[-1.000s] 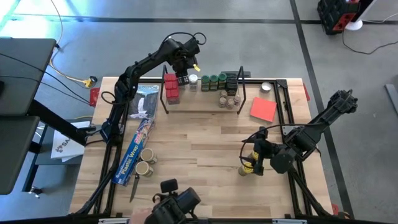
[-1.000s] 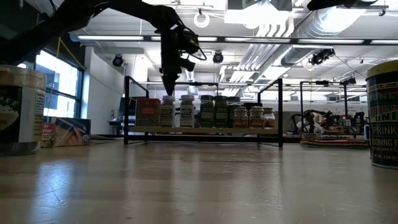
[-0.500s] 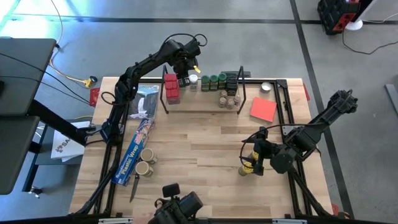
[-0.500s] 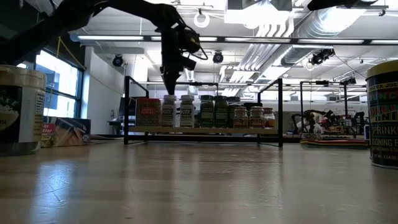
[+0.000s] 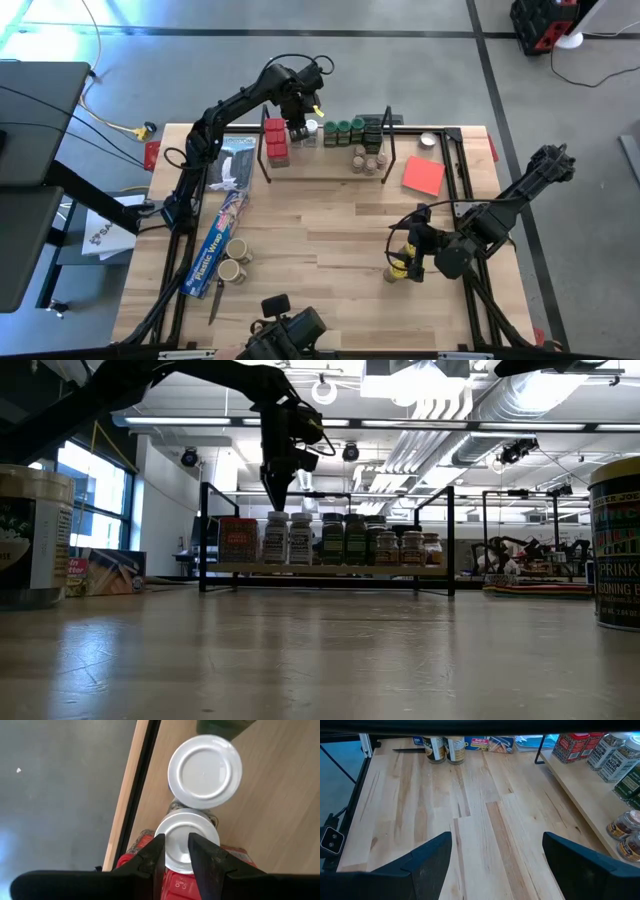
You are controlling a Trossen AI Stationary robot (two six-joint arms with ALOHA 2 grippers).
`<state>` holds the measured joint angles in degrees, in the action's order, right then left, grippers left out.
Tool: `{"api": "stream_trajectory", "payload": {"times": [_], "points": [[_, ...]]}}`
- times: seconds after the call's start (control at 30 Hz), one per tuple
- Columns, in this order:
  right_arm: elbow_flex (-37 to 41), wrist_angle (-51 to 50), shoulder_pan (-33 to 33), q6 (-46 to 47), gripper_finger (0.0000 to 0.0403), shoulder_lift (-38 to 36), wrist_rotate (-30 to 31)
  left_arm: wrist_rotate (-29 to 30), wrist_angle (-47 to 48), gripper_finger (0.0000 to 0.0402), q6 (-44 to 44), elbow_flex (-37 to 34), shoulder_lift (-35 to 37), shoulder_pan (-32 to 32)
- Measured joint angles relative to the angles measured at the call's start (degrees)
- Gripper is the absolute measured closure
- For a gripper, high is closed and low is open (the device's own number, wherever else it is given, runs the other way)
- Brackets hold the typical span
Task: Shelf spices
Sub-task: Adjust the left white seasoning bottle on the shelf, then put the bottom brown seasoning bottle on the shelf aligned with the white seasoning bottle
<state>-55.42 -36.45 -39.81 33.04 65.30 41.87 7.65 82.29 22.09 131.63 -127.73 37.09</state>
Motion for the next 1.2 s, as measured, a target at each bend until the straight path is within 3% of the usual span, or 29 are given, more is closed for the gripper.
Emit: {"api": "stream_trajectory", "payload": {"times": [0.23, 0.4, 0.57, 0.8, 0.97, 1.1, 1.2], "points": [[0.0, 0.0, 0.0, 0.0, 0.0096, 0.0, 0.0, 0.4, -0.4, 0.0317, -2.1, 0.4, 0.1, 0.0], [0.0, -0.1, 0.0, 0.0, 0.0096, 0.0, 0.0, 5.0, -0.5, 0.0317, -2.1, 0.4, 1.9, 0.1], [0.0, -0.2, 0.0, 0.0, 0.0096, 0.0, 0.0, 7.6, 1.0, 0.0317, -1.5, 0.4, 5.3, 0.1], [0.0, -0.2, 0.0, -0.4, 0.0096, 0.0, 0.0, 5.8, 5.1, 0.0317, -7.1, 0.5, 13.2, -2.4], [0.0, -0.2, 0.0, -0.9, 0.0096, 0.0, 0.0, 9.2, 6.4, 0.0317, -18.9, -2.6, 21.4, -11.4], [0.0, -0.2, 0.0, -1.8, 0.0096, 0.0, 0.9, 17.5, 6.8, 0.0317, -31.1, -8.1, 28.3, -24.3], [0.0, -0.2, 0.0, -3.5, 0.0096, 0.0, 1.2, 19.9, 7.6, 0.0317, -41.2, -13.6, 32.7, -35.2]]}}
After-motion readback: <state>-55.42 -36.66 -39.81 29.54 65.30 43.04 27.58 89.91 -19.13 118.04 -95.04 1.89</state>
